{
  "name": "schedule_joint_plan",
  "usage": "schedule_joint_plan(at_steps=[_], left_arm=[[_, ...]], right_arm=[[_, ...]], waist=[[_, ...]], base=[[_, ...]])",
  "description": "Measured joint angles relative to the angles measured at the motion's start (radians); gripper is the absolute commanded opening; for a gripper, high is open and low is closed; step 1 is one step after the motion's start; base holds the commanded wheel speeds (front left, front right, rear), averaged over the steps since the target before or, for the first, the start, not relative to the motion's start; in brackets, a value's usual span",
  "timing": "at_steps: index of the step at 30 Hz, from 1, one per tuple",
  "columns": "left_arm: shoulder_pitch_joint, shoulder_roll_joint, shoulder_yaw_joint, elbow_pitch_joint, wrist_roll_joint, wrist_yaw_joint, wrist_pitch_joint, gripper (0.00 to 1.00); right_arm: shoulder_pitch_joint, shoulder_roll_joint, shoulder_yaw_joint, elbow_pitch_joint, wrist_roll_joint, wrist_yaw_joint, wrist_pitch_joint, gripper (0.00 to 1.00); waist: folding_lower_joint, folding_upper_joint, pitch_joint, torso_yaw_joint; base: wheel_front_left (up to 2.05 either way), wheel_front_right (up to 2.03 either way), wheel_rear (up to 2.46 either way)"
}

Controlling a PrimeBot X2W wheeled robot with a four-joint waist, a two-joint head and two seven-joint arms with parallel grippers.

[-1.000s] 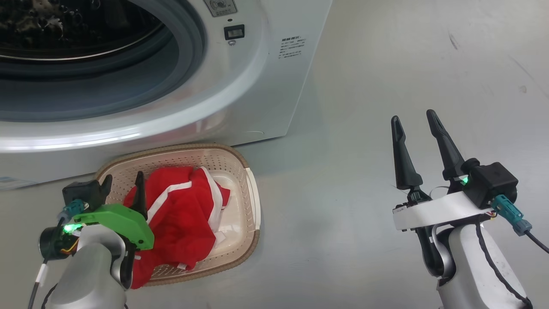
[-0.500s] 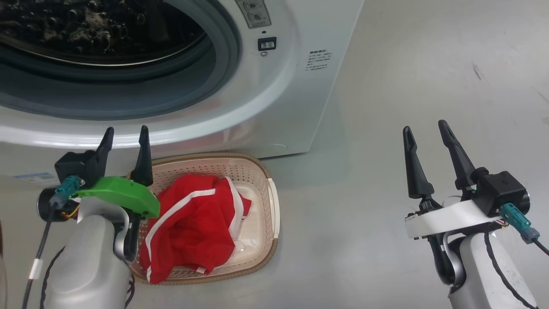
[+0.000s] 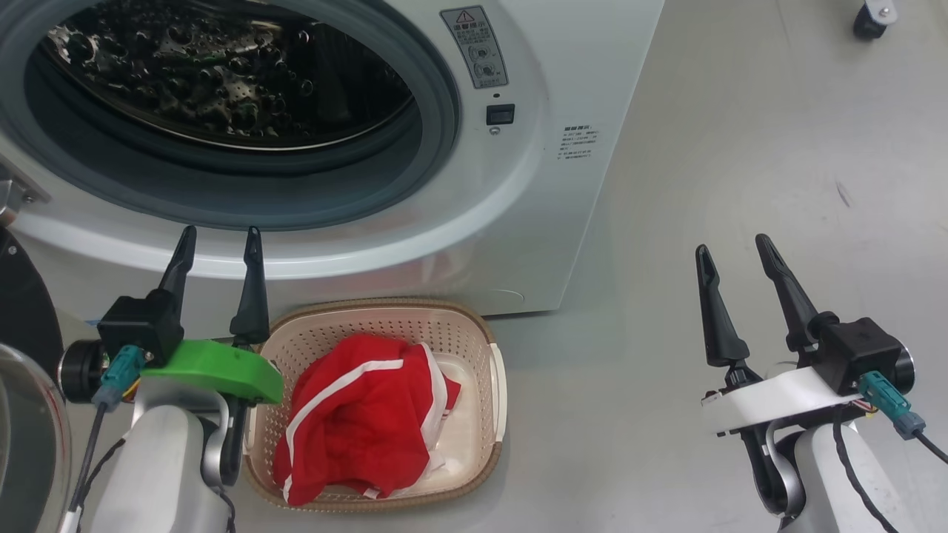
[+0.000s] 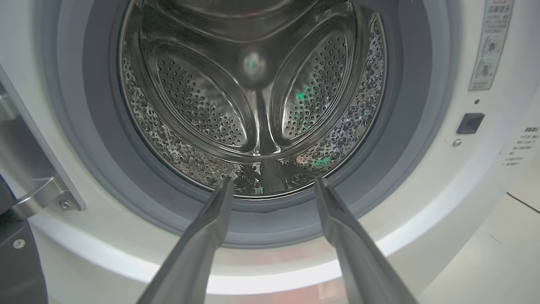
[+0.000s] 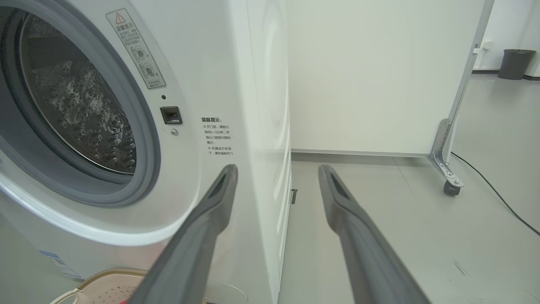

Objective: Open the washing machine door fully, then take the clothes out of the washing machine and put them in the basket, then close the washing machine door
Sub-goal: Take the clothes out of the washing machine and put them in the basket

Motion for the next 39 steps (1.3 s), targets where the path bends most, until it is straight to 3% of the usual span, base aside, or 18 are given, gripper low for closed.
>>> schedule_joint_plan(at_steps=[19,39], left_arm=[[0.237,0.000,-0.032,-0.144,0.037,0.031,0.000,1.00],[0.320,0.005,-0.043,-0.274,0.066,0.073,0.000,1.00]], right_arm=[[0.105,0.005,0.000,-0.001,-0.004,-0.002,0.000,1.00],[0.133,0.007,0.007,-0.016,-0.007,-0.011,0.000,1.00]], waist=[[0.0000,0.0000,-0.126,0.022],[0.0000,0.0000,-0.143,0.017]], base=[[0.00,0.00,0.00],[0.00,0.00,0.00]])
